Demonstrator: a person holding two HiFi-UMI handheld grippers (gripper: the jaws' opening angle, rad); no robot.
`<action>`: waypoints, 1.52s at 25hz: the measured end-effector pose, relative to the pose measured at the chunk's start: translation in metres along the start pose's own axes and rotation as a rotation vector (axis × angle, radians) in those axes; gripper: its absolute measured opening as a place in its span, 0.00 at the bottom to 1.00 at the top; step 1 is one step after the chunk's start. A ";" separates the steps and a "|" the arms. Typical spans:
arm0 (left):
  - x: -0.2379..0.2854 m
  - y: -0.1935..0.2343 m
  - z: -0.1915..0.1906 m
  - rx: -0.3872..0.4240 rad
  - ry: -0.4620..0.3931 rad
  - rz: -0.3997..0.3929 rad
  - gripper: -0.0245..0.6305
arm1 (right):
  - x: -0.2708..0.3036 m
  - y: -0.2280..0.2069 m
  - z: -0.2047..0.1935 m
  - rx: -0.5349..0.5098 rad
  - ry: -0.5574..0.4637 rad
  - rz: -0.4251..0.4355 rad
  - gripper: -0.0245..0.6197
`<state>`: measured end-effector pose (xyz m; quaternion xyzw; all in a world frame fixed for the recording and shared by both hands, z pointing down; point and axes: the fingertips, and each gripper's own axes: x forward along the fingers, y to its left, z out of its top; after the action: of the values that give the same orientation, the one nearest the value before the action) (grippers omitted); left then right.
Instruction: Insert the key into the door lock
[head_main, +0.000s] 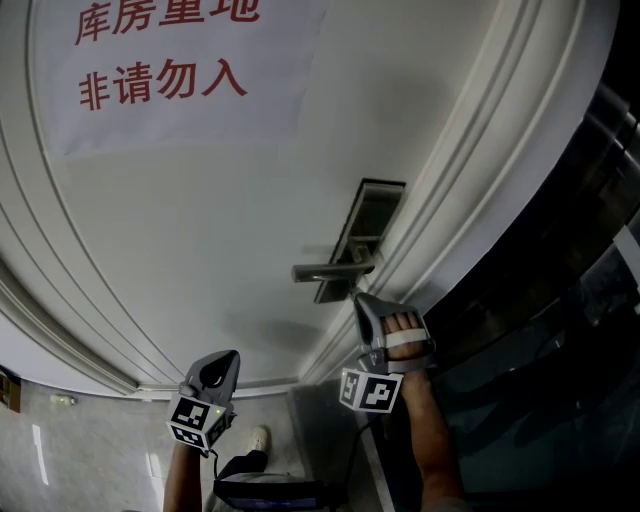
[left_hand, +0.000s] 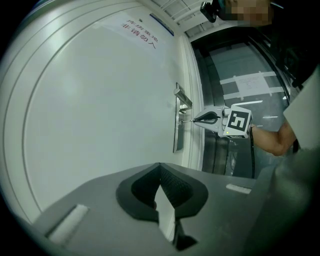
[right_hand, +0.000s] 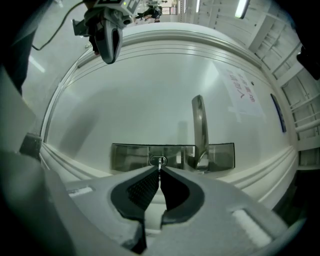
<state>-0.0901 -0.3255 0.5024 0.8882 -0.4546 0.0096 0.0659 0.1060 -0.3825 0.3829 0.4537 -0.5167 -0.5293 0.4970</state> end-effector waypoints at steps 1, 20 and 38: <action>0.000 0.000 0.000 0.000 -0.001 0.000 0.04 | 0.001 0.000 0.001 -0.001 0.002 -0.002 0.06; 0.001 0.011 0.002 -0.016 -0.017 0.017 0.04 | 0.015 -0.002 0.004 -0.014 0.010 0.018 0.06; 0.003 0.019 0.000 -0.022 -0.011 0.018 0.04 | 0.028 0.000 0.004 -0.017 0.023 0.033 0.06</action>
<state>-0.1037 -0.3387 0.5044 0.8834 -0.4629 0.0002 0.0732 0.0996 -0.4100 0.3837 0.4470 -0.5139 -0.5202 0.5153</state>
